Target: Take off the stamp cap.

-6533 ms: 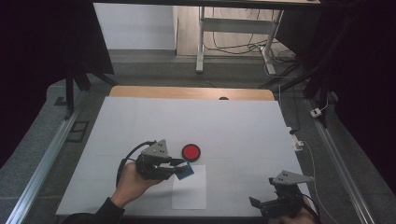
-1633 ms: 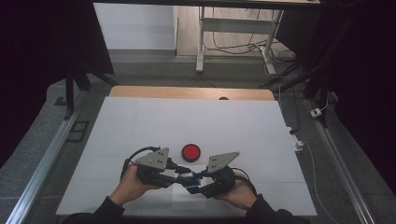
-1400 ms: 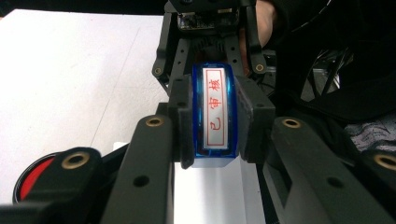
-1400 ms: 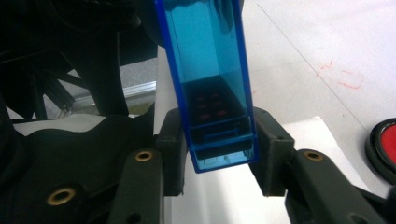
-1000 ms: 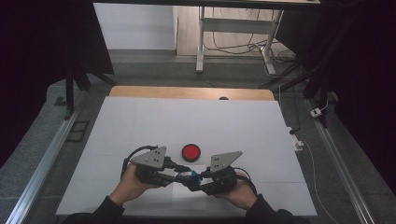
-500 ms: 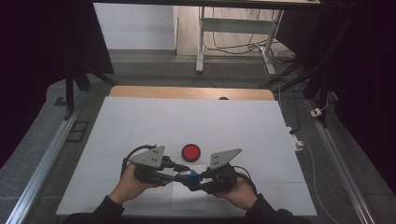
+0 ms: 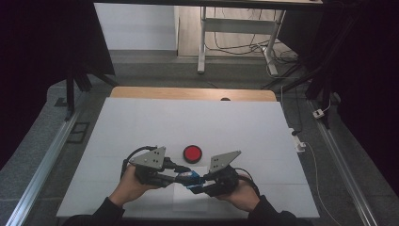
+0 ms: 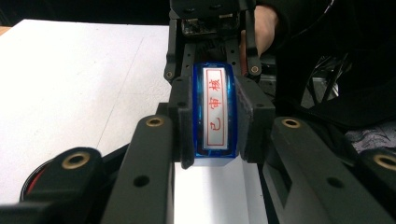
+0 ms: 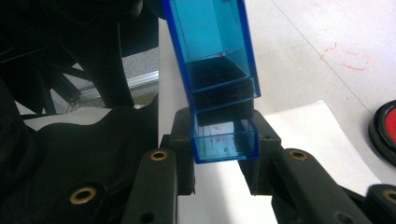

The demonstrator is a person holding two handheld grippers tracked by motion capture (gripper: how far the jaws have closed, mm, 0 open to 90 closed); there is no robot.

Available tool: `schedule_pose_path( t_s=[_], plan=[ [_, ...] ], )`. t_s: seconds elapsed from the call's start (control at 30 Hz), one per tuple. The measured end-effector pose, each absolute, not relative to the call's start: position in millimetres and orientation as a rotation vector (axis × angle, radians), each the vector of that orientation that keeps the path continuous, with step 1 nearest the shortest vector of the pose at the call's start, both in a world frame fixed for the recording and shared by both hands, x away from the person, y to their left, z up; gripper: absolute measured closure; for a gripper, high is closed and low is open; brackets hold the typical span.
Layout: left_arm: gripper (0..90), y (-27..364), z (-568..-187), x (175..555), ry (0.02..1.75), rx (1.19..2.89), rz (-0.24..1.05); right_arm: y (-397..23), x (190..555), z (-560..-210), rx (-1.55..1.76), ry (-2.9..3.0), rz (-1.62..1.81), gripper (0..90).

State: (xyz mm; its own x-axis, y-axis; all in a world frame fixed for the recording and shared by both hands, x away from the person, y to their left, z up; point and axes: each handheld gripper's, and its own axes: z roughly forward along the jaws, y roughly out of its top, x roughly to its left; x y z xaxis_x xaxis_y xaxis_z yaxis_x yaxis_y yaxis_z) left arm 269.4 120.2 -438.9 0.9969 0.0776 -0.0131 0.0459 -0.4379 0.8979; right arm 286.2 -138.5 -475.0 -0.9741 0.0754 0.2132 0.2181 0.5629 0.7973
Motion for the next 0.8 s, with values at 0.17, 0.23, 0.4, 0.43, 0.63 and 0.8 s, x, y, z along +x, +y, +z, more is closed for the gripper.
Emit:
schedule_pose_path(
  t_s=[0.17, 0.23, 0.4, 0.43, 0.63, 0.8],
  plan=[
    [70.7, 120.6, -437.8, 268.9, 0.113, 2.025, 0.037, -142.0, 286.4, -474.3, -0.271, -2.669, -1.371, 69.4],
    [70.7, 120.7, -437.3, 269.0, 0.133, 2.028, 0.033, -142.9, 286.2, -474.0, -0.272, -2.678, -1.371, 69.3],
    [70.7, 121.5, -436.7, 269.5, 0.161, 2.045, 0.035, -149.2, 283.8, -471.0, -0.299, -2.744, -1.374, 69.3],
    [70.7, 121.5, -436.7, 269.5, 0.169, 2.049, 0.033, -149.2, 283.8, -471.0, -0.299, -2.744, -1.374, 69.3],
    [70.6, 122.1, -436.9, 271.7, 0.226, 2.067, 0.017, -155.8, 283.3, -466.9, -0.334, -2.759, -1.395, 69.4],
    [70.7, 124.1, -436.6, 273.5, 0.261, 2.068, 0.020, -162.9, 280.3, -463.0, -0.354, -2.769, -1.411, 69.3]
  ],
)
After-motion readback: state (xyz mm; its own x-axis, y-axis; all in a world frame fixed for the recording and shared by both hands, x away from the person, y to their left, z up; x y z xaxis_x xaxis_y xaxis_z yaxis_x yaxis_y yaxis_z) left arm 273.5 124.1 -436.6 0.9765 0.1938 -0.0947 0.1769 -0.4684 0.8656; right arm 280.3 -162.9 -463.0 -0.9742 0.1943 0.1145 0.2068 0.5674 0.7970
